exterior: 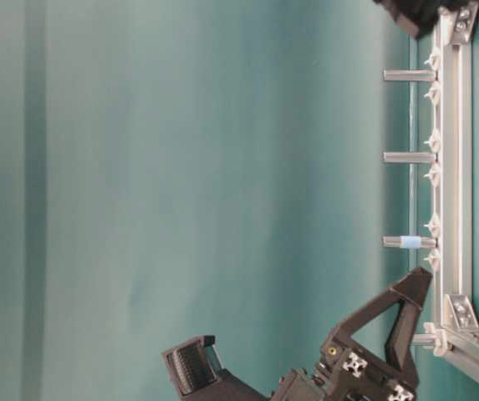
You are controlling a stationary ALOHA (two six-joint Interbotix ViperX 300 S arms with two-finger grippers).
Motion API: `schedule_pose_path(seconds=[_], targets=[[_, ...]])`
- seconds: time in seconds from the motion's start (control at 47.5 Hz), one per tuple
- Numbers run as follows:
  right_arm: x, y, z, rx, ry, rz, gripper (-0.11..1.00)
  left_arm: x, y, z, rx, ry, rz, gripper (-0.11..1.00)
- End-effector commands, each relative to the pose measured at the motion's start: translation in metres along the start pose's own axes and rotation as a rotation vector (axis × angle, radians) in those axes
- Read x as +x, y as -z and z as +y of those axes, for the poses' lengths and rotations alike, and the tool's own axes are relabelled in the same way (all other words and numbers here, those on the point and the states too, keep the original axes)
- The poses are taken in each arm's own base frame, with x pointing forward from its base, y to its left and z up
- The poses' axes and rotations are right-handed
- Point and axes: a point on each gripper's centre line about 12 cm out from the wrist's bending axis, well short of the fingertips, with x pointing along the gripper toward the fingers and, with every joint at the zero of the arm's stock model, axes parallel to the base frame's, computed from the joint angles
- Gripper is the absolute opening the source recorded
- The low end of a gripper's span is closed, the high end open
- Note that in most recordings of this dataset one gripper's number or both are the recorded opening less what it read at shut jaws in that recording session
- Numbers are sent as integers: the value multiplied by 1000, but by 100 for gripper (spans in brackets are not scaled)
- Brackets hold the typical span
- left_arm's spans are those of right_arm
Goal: Insert the wire through the string loop located in the center.
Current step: 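Carry the cable with the right gripper toward the zip-tie loop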
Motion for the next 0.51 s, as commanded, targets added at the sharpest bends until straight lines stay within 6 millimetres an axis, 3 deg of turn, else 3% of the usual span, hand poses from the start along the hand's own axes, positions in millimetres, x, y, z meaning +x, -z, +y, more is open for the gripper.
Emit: schedule_pose_path(seconds=[0.0,0.484], targets=[[-11,-9,-4,5,10,-36,7,-4,-11,-1,1,5,-37,0],[-42,1,-35,57,100,-46,7,-4,-12,-1,3,5,-40,0]])
